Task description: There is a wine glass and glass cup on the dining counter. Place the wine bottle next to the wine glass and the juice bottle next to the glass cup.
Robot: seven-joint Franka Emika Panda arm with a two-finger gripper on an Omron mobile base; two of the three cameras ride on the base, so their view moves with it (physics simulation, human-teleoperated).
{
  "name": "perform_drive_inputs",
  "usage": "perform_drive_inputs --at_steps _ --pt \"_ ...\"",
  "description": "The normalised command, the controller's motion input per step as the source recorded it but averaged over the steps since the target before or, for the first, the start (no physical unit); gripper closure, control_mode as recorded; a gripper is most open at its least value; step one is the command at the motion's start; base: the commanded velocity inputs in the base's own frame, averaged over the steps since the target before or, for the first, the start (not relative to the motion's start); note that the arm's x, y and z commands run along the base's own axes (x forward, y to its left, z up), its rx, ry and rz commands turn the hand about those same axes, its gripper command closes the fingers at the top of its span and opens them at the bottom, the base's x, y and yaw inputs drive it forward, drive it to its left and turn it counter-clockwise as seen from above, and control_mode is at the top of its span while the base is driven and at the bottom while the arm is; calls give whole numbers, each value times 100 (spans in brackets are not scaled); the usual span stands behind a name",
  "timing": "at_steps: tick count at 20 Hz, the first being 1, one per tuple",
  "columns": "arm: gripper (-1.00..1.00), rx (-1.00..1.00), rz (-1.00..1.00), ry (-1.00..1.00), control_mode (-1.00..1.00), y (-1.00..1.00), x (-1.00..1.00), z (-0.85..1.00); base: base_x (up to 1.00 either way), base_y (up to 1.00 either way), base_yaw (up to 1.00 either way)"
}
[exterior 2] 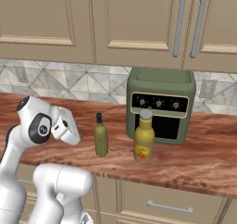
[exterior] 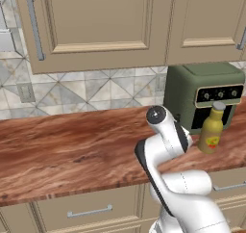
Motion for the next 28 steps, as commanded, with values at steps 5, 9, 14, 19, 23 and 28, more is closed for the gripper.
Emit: perform_drive_inputs --at_steps 5,9,14,19,23,28 --pt "-100 -3 0 0 -100 -16 26 0 0 0 0" --pt "-100 -5 0 0 -100 -14 27 0 0 0 0" --pt "-100 -15 0 0 -100 -1 28 -6 0 0 0" --pt "-100 -17 0 0 -100 0 9 -8 0 0 0" --pt "-100 -14 0 -1 -100 -1 0 -11 0 0 0" --pt "-100 -4 0 -7 -100 -7 0 -5 0 0 0"
